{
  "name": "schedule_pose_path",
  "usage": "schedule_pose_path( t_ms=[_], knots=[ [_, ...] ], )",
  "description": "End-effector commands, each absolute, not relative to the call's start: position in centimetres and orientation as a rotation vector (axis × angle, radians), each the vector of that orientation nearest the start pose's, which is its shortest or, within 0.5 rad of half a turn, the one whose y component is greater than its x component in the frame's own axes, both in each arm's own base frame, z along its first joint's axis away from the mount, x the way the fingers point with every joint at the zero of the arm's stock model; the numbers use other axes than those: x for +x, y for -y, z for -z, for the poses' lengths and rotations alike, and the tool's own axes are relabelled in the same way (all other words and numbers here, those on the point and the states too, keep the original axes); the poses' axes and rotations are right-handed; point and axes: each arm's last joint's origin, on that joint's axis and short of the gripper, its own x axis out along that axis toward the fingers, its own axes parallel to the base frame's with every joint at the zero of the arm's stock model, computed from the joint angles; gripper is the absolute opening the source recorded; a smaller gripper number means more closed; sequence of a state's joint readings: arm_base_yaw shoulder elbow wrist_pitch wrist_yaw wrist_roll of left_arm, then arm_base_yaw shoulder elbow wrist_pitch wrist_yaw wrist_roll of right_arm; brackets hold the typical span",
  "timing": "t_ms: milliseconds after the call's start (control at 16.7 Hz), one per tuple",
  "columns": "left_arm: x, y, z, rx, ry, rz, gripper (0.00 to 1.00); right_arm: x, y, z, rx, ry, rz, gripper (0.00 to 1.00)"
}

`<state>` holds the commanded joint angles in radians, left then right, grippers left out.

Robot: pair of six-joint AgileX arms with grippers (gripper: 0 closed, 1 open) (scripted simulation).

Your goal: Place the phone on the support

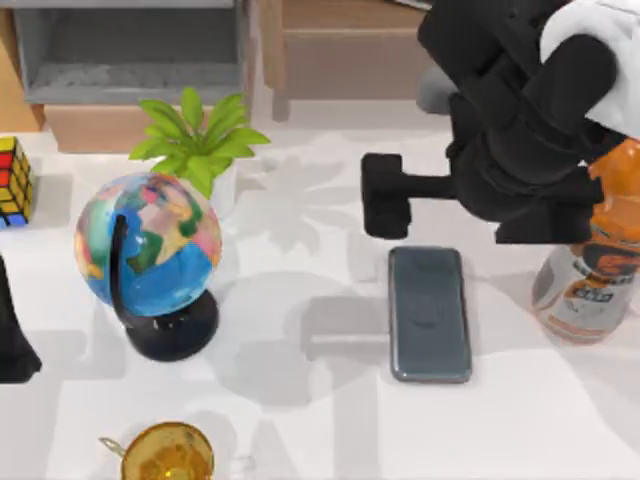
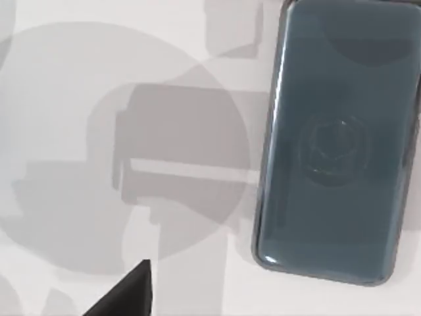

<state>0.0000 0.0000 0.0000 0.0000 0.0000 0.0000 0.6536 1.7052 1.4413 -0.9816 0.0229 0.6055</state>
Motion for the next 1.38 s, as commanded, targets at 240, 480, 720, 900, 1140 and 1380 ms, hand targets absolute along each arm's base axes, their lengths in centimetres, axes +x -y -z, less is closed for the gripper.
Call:
schedule_pose_path(
  t_ms=[240, 480, 720, 900, 1140, 1380],
  knots=[
    [10.6, 0.1, -16.0, 0.000, 0.000, 0.000, 1.00, 31.3, -23.2, -20.6, 0.046, -1.468, -0.040, 1.00],
    [10.6, 0.1, -16.0, 0.000, 0.000, 0.000, 1.00, 32.9, -22.9, -17.7, 0.035, -1.541, 0.028, 1.00],
    [10.6, 0.1, -16.0, 0.000, 0.000, 0.000, 1.00, 32.9, -22.9, -17.7, 0.035, -1.542, 0.029, 1.00],
    [10.6, 0.1, -16.0, 0.000, 0.000, 0.000, 1.00, 32.7, -23.2, -17.2, 0.033, -1.541, 0.026, 1.00],
    [10.6, 0.1, -16.0, 0.000, 0.000, 0.000, 1.00, 32.9, -23.7, -13.6, 0.035, -1.542, 0.028, 1.00],
    [10.6, 0.1, -16.0, 0.000, 0.000, 0.000, 1.00, 33.0, -23.2, -10.1, 0.035, -1.542, 0.027, 1.00]
  ],
)
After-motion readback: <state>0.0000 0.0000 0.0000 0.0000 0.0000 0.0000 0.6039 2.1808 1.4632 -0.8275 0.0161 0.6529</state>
